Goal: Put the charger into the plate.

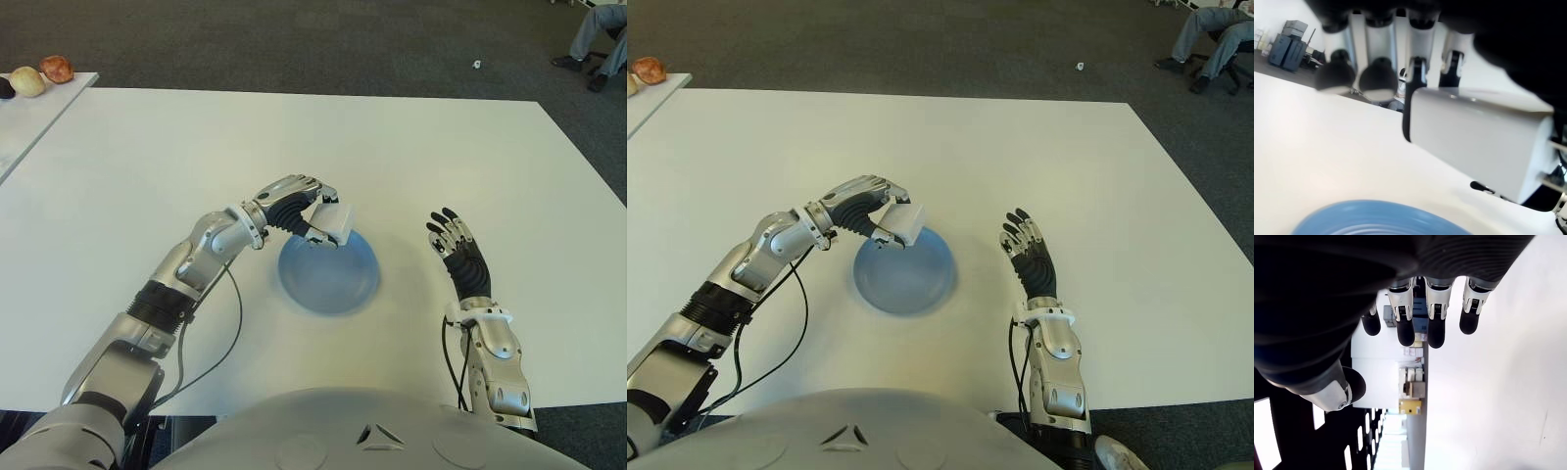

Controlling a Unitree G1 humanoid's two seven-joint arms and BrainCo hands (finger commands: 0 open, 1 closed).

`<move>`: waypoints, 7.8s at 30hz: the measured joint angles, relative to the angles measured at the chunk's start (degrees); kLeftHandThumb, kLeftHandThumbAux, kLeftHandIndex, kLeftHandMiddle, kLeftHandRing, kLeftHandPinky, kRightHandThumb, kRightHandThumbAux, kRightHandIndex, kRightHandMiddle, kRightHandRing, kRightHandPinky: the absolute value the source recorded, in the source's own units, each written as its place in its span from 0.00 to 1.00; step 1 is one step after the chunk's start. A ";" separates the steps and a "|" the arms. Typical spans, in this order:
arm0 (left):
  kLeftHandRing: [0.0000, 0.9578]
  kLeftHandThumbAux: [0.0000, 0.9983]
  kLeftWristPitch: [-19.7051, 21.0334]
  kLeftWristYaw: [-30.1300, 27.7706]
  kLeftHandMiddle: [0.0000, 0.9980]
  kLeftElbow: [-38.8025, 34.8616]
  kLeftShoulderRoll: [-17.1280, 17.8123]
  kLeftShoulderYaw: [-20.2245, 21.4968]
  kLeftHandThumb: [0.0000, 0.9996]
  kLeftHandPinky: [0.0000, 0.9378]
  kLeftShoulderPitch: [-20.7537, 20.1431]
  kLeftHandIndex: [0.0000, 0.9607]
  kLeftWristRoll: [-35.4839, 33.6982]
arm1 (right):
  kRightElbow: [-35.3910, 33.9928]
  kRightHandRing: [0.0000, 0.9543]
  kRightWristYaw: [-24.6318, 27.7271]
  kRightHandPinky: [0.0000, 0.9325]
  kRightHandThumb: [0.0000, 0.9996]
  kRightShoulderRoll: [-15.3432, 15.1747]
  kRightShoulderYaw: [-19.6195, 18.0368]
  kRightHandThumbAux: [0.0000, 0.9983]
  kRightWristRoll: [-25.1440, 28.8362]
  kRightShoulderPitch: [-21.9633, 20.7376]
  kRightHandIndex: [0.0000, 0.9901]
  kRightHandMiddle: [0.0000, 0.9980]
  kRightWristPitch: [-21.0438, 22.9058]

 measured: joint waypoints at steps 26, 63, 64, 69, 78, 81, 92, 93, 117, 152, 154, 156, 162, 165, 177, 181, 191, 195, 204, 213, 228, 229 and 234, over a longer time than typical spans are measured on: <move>0.05 0.32 -6.27 -3.84 0.05 6.54 4.13 -2.62 0.36 0.05 -2.78 0.05 4.71 | -0.62 0.13 0.45 0.10 0.00 -0.42 -0.07 0.61 0.02 0.37 0.00 0.13 -0.01; 0.00 0.21 -3.42 -11.97 0.00 -4.00 5.90 0.00 0.22 0.00 -3.37 0.00 0.95 | -0.39 0.14 0.82 0.11 0.00 -0.48 0.06 0.61 0.09 0.23 0.00 0.15 -0.01; 0.00 0.21 -3.22 -11.96 0.00 -4.29 5.89 0.28 0.22 0.00 -3.38 0.00 0.77 | -0.35 0.14 0.80 0.11 0.00 -0.44 0.08 0.61 0.08 0.21 0.00 0.15 -0.01; 0.00 0.25 -2.16 -11.95 0.00 -5.74 5.71 1.28 0.21 0.00 -3.39 0.00 0.01 | -0.07 0.14 0.74 0.11 0.00 -0.22 0.17 0.61 0.08 0.06 0.00 0.15 -0.01; 0.02 0.35 1.13 -11.86 0.02 -7.20 3.62 5.00 0.20 0.00 -3.99 0.00 -5.07 | 0.40 0.13 0.57 0.11 0.02 0.17 0.27 0.60 0.10 -0.30 0.00 0.15 -0.01; 0.03 0.39 2.50 -11.88 0.04 -6.88 2.83 6.17 0.21 0.03 -5.21 0.01 -7.20 | 0.55 0.13 0.56 0.11 0.02 0.29 0.30 0.60 0.11 -0.54 0.00 0.15 0.00; 0.17 0.56 15.90 -10.72 0.15 -6.87 -2.01 14.06 0.28 0.22 -7.96 0.11 -17.47 | 0.85 0.12 -0.04 0.10 0.01 0.87 0.92 0.60 -0.05 -1.32 0.00 0.14 0.02; 0.18 0.57 16.49 -9.95 0.17 -6.74 -2.28 14.85 0.29 0.23 -8.03 0.12 -17.94 | 0.87 0.12 -0.07 0.10 0.01 0.88 0.94 0.60 -0.06 -1.30 0.00 0.14 0.03; 0.15 0.74 15.32 4.41 0.15 2.44 -8.45 30.24 0.21 0.18 2.82 0.11 -28.61 | 0.90 0.09 -1.35 0.06 0.00 1.26 1.64 0.61 -0.93 -1.67 0.00 0.11 0.59; 0.10 0.68 20.75 9.10 0.10 -7.37 -15.49 30.96 0.07 0.12 22.59 0.07 -31.32 | 2.10 0.08 -2.77 0.06 0.00 1.51 1.58 0.62 -2.59 -2.99 0.00 0.10 0.58; 0.09 0.68 21.42 8.69 0.10 -7.37 -15.37 30.71 0.08 0.11 22.72 0.07 -31.37 | 2.13 0.08 -2.77 0.06 0.00 1.51 1.56 0.62 -2.60 -3.25 0.00 0.10 0.58; 0.09 0.68 22.29 8.09 0.09 -7.31 -15.17 30.29 0.09 0.10 22.76 0.06 -31.41 | 2.21 0.09 -2.77 0.06 0.00 1.51 1.56 0.61 -2.59 -3.41 0.00 0.10 0.58; 0.07 0.69 24.60 7.05 0.08 -7.03 -14.75 29.44 0.09 0.09 22.75 0.04 -31.49 | 2.68 0.09 -2.72 0.06 0.00 1.49 1.55 0.62 -2.59 -3.64 0.00 0.10 0.58; 0.06 0.69 25.24 6.92 0.07 -6.78 -14.63 29.30 0.10 0.08 22.75 0.04 -31.51 | 2.76 0.09 -2.68 0.06 0.00 1.48 1.55 0.62 -2.59 -3.64 0.00 0.10 0.58; 0.01 0.67 27.48 3.90 0.02 -4.81 -13.14 28.56 0.09 0.01 23.24 0.00 -31.47 | 2.80 0.08 -2.66 0.06 0.00 1.47 1.58 0.62 -2.74 -3.62 0.00 0.10 0.57; 0.00 0.65 29.00 2.81 0.01 -4.82 -12.26 27.56 0.08 0.00 23.68 0.00 -31.34 | 2.66 0.08 -2.65 0.06 0.00 1.47 1.58 0.61 -2.75 -3.57 0.00 0.10 0.57; 0.00 0.65 32.49 2.91 0.00 -7.12 -12.12 26.34 0.06 0.00 24.20 0.00 -30.45 | 2.43 0.08 -2.60 0.05 0.00 1.47 1.58 0.61 -2.73 -3.52 0.00 0.10 0.57; 0.00 0.65 34.82 4.06 0.00 -9.21 -12.57 24.98 0.05 0.00 24.40 0.00 -29.25 | 2.34 0.08 -2.59 0.05 0.00 1.48 1.65 0.61 -2.75 -3.47 0.00 0.10 0.58; 0.00 0.61 38.75 5.94 0.00 -11.91 -14.02 23.58 0.01 0.00 24.36 0.00 -27.85 | 1.83 0.08 -2.34 0.05 0.00 1.49 1.81 0.62 -2.57 -3.39 0.00 0.10 0.59; 0.00 0.60 40.30 6.21 0.00 -12.22 -15.27 23.55 0.00 0.00 23.76 0.00 -27.90 | 1.62 0.08 -2.19 0.05 0.00 1.54 2.14 0.62 -2.41 -3.27 0.00 0.10 0.60; 0.00 0.63 34.51 8.27 0.00 -9.06 -19.97 24.47 0.00 0.00 23.85 0.00 -28.63 | 1.32 0.08 -2.15 0.05 0.00 1.52 2.22 0.62 -2.27 -2.76 0.00 0.10 0.69; 0.00 0.63 33.76 8.29 0.00 -8.65 -20.26 24.49 0.00 0.00 23.85 0.00 -28.64 | 1.32 0.08 -2.13 0.05 0.00 1.52 2.22 0.62 -2.26 -2.75 0.00 0.10 0.69; 0.00 0.64 30.89 8.65 0.00 -7.05 -21.74 24.54 0.00 0.00 23.86 0.00 -28.65 | 1.30 0.08 -2.05 0.05 0.00 1.50 2.22 0.62 -2.24 -2.75 0.00 0.10 0.70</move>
